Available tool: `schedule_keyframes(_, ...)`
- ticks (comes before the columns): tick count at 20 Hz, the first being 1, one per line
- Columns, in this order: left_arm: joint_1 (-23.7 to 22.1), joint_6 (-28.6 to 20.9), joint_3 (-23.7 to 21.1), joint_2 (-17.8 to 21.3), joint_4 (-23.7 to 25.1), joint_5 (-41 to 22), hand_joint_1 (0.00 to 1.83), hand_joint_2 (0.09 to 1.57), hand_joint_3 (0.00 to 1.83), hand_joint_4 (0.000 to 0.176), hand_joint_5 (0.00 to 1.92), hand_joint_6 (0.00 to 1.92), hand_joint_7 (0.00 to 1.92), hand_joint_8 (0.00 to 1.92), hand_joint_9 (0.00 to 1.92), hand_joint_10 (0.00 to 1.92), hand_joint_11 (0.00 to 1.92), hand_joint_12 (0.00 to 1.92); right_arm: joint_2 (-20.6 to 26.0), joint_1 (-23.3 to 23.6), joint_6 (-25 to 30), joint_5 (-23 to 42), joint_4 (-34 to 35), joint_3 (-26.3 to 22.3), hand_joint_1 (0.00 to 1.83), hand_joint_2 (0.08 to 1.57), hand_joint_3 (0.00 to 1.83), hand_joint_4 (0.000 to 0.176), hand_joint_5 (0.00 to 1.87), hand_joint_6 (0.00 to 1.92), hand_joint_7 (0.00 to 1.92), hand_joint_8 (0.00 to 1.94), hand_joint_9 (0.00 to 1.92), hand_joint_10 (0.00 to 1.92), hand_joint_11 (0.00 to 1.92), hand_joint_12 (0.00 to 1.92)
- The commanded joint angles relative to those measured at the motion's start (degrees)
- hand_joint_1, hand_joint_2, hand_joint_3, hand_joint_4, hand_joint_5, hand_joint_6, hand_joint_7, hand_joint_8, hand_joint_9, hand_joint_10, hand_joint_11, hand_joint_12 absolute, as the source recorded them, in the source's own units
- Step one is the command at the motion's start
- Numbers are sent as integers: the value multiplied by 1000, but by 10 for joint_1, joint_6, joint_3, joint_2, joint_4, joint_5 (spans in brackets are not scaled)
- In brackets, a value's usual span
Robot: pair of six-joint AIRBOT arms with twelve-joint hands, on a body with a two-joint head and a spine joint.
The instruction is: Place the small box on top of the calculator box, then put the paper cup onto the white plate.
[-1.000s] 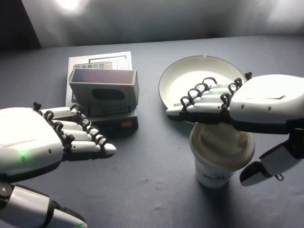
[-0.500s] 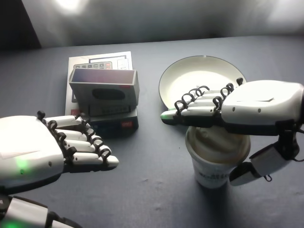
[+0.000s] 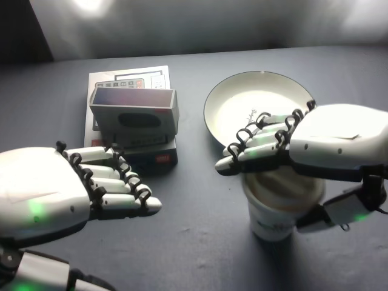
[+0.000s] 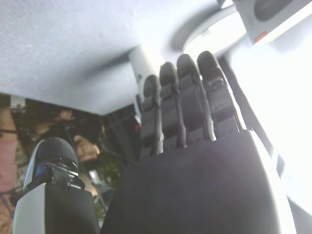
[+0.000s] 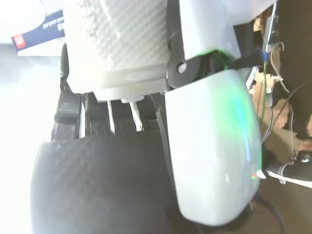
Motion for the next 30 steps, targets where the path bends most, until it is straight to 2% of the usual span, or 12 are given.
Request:
schedule_keyframes(1,-6,-2,1,0,-10,-49,160,1111,3,0,302,2,350,3,320,2,0,689,6,-3,4,24,3,1,1394,1089,4,0,650,51,683,24,673,100,266,1350)
schedule_keyframes(2,-7,-2,0,0,-9,-49,158,1116,3,0,305,1,352,2,319,1,0,666,6,-3,4,25,3,1,1393,1103,5,0,713,49,738,22,719,98,321,1340)
schedule_keyframes(3,-7,-2,-1,0,-7,-49,152,1128,6,0,291,0,348,0,315,0,0,652,6,-3,4,26,3,1,1743,1059,0,0,887,63,902,34,857,113,647,1435)
schedule_keyframes(4,-7,-2,-2,0,-7,-49,129,1138,8,0,281,0,337,0,304,0,0,641,6,-3,4,26,3,1,1535,1132,0,0,875,863,928,732,797,993,754,1587)
schedule_keyframes(5,-7,-2,-2,0,-6,-49,113,1144,9,0,289,4,340,2,305,1,0,644,6,-3,4,28,3,1,1494,1140,0,0,873,1039,934,898,787,1171,756,1625)
schedule_keyframes(9,-8,-2,-2,0,-6,-49,109,1164,3,0,292,5,348,7,313,9,0,648,6,-3,4,36,3,1,1492,1083,0,0,988,889,1059,736,967,986,834,1539)
schedule_keyframes(15,-10,-2,-3,0,-6,-49,70,1187,3,0,326,4,382,3,349,4,0,727,6,10,4,51,21,1,1486,1117,1,0,899,1008,976,858,869,1126,819,1594)
schedule_keyframes(16,-10,-2,-3,0,-7,-49,25,1202,5,0,284,0,337,2,299,1,0,626,6,16,1,51,33,2,1485,1125,0,0,873,1055,976,878,851,1134,792,1623)
schedule_keyframes(22,-11,-2,-3,0,-7,-48,51,1206,0,0,332,3,387,4,358,5,0,745,5,69,-4,41,77,5,1487,1116,1,0,885,1036,978,867,870,1107,833,1572)
schedule_keyframes(26,-11,-2,2,-1,-5,-47,37,1223,2,0,310,4,355,4,329,4,0,702,2,117,-17,26,79,9,1486,1124,0,0,860,1079,970,883,849,1123,827,1582)
schedule_keyframes(29,-11,-2,5,-1,-5,-47,21,1235,3,0,318,1,371,3,339,2,0,723,-13,149,-43,22,104,23,1484,1119,2,0,877,991,967,844,879,1155,846,1613)
schedule_keyframes(30,-11,-2,5,0,-5,-47,18,1238,2,0,317,0,362,1,328,0,0,710,-23,157,-64,23,116,32,1395,1128,3,0,868,1057,958,920,902,1249,866,1447)
